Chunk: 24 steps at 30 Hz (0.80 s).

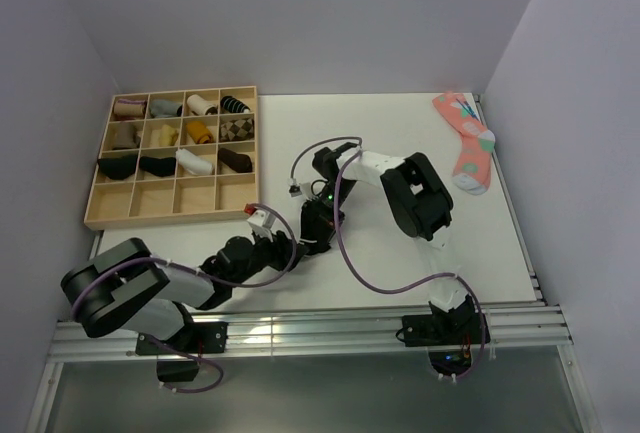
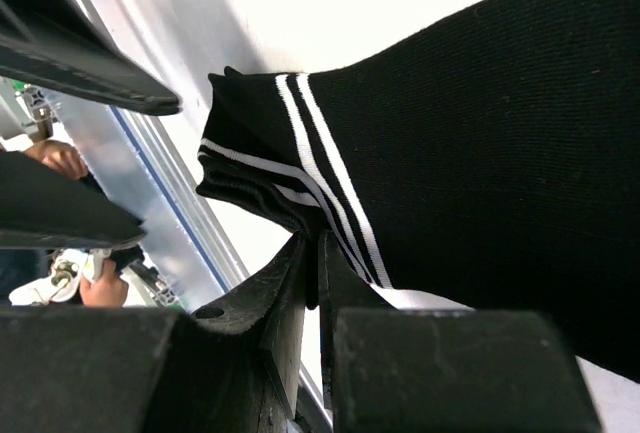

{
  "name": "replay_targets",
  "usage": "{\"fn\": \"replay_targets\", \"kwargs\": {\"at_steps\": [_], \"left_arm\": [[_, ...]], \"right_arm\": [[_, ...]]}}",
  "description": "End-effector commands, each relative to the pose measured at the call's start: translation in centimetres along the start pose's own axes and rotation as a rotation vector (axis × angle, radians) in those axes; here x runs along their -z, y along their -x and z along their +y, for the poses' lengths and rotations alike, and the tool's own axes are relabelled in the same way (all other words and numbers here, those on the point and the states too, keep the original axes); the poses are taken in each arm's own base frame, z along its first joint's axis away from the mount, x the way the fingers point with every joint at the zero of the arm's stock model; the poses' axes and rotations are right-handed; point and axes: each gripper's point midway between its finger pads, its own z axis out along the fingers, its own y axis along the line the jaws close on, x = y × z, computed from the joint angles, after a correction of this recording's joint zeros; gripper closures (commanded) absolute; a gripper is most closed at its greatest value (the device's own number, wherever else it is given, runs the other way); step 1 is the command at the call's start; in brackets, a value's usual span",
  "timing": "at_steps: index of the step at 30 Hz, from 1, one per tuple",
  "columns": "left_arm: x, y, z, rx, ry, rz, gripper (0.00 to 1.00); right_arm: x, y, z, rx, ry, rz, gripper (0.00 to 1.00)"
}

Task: Roll the socks
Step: Roll the sock at the center of the board.

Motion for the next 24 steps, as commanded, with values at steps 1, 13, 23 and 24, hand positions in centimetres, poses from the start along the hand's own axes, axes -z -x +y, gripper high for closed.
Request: {"fn": "replay_targets", "kwargs": {"at_steps": [1,13,23,24], "left_arm": [[-0.7,1.5,-1.4,-0.048,-0.061,-0.072,0.47],[-2.0,0.2,-1.7,-0.054,-0.084,-0.033,0.49],[-2.4,-1.0,-1.0,-0.036,-0.057,0.003,0.59],[-2.5,-1.2,-0.8,-0.035,-0.049,0.009,0.59]], "right_arm": [[0.2,0.2,0.6,0.017,0.008,0.015,0.86],[0.0,0.2,0.4,0.016,0.005,0.016,0.86],[0.1,0.4,0.3,0.017,-0.002,0.006,0.86],[0.1,0.5,0.3,0.018,-0.003,0.005,0.86]]}}
